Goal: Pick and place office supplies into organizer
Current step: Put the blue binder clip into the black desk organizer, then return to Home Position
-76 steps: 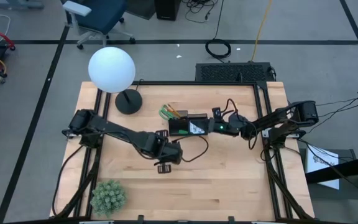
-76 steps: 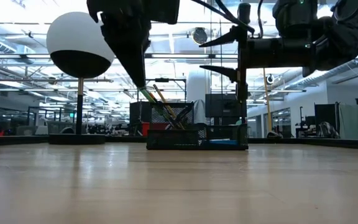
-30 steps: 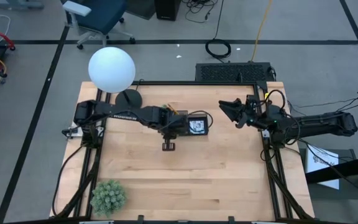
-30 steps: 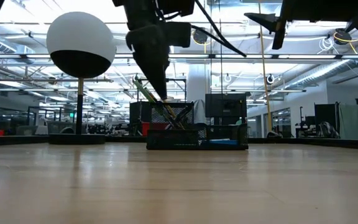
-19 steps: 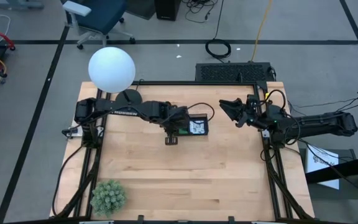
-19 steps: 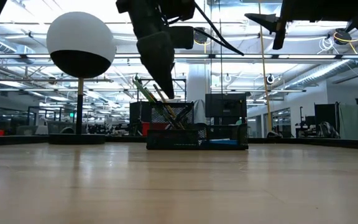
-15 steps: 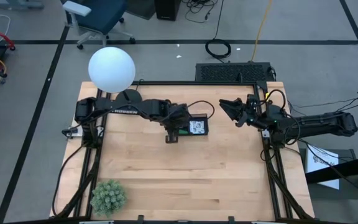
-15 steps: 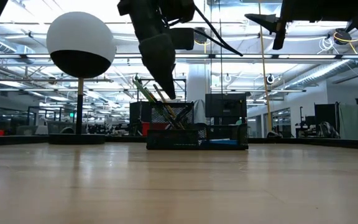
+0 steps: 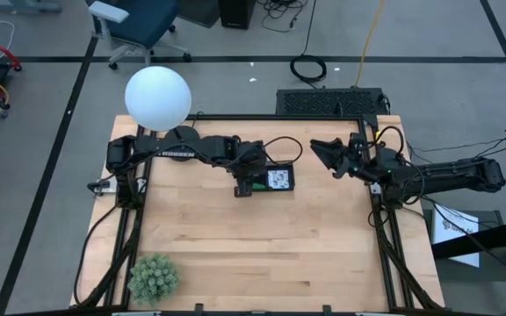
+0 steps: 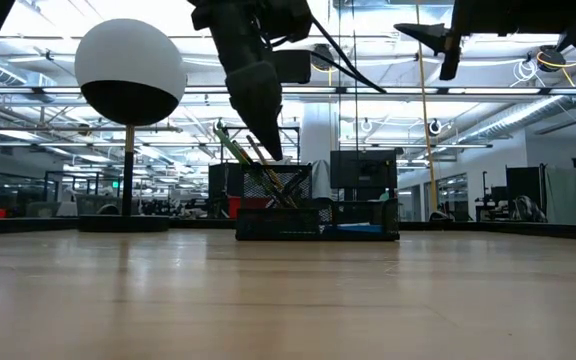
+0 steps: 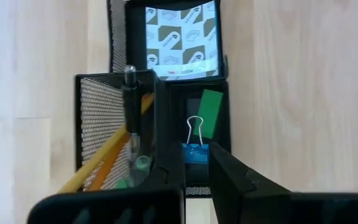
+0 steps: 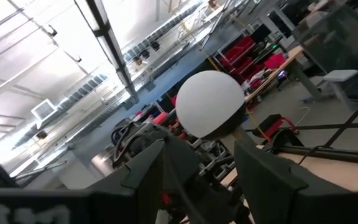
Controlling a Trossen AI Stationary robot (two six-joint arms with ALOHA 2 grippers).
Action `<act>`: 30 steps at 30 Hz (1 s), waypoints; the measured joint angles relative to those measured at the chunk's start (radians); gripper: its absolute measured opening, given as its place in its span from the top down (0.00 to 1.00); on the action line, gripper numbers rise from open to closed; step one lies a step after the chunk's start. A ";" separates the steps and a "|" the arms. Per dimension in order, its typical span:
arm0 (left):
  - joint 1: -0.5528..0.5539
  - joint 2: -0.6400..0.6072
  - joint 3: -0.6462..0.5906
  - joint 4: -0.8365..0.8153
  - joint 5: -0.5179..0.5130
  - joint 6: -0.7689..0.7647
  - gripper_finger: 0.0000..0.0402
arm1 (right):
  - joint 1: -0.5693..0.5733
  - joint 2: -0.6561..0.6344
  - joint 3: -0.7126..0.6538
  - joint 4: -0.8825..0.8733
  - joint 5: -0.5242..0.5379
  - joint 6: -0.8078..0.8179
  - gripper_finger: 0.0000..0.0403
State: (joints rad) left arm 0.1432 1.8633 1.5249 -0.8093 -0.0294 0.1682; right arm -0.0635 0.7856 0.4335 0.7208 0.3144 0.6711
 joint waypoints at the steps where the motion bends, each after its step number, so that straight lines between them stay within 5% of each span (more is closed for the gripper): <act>1: 0.000 0.000 0.000 0.000 -0.009 0.007 0.92 | 0.000 0.000 0.000 0.000 0.008 0.000 0.55; 8: 0.000 0.000 0.000 -0.001 -0.018 0.041 0.91 | 0.000 0.000 0.000 0.003 0.029 0.004 0.55; 20: 0.000 0.000 0.000 -0.002 -0.050 0.012 0.70 | 0.000 0.000 0.000 0.003 0.026 0.010 0.55; 30: -0.002 0.000 0.000 -0.002 -0.050 -0.034 0.68 | 0.000 0.000 0.000 -0.004 0.025 0.038 0.55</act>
State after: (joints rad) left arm 0.1417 1.8633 1.5249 -0.8116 -0.0792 0.1342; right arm -0.0635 0.7857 0.4339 0.7170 0.3389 0.7091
